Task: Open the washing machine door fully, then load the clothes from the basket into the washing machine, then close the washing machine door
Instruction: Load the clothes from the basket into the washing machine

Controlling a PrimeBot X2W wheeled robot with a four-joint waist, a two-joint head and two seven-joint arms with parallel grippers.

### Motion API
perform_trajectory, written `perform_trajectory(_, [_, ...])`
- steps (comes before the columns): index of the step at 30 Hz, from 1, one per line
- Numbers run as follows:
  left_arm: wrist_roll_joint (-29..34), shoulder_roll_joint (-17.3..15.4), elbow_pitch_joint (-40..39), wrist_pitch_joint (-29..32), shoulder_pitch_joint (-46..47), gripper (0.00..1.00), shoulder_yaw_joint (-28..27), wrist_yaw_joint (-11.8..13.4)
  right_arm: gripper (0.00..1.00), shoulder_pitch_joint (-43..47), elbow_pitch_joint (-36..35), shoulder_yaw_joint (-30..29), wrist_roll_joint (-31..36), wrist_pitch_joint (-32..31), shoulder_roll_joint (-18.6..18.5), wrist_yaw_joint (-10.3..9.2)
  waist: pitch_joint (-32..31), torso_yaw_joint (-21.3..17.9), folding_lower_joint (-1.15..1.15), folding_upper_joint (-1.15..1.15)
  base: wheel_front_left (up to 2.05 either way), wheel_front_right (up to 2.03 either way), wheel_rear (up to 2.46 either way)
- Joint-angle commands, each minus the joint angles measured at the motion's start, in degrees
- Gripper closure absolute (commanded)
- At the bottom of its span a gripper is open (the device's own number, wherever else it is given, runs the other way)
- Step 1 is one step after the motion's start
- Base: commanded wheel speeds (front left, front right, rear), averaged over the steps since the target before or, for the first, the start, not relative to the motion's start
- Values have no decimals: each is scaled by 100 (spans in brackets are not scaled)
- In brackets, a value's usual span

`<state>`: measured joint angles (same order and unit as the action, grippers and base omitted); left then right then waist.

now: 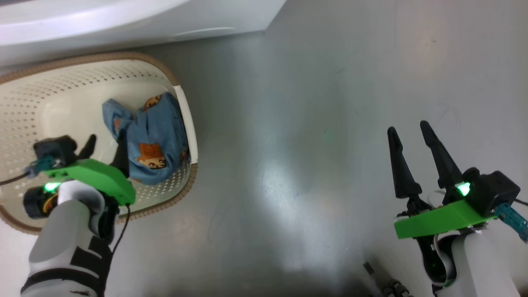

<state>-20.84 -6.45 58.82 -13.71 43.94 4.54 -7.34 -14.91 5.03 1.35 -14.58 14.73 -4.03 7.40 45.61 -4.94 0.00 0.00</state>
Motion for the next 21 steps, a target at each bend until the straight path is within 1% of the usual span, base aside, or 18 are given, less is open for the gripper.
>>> perform_trajectory(1, [-130,-234,-4,39,-92,0,0,-13,0,41,-110,141,58,27,16,9,74,-49,0,0,0,0,0])
perform_trajectory(6, [-668,-374,-14,349,-37,0,662,-13,0,0,-84,165,38,27,44,9,98,-79,0,0,0,0,0])
perform_trajectory(11, [-1026,-592,106,696,86,0,1081,-14,0,-48,-58,206,1,27,64,9,172,-154,0,0,0,0,0])
perform_trajectory(18, [-1452,-740,138,967,354,0,1486,-14,0,-74,-74,197,-39,27,87,9,398,-294,0,0,0,0,0])
perform_trajectory(21, [-1678,-800,165,1082,448,0,1569,-14,0,-79,-87,200,-49,27,95,9,496,-340,0,0,0,0,0])
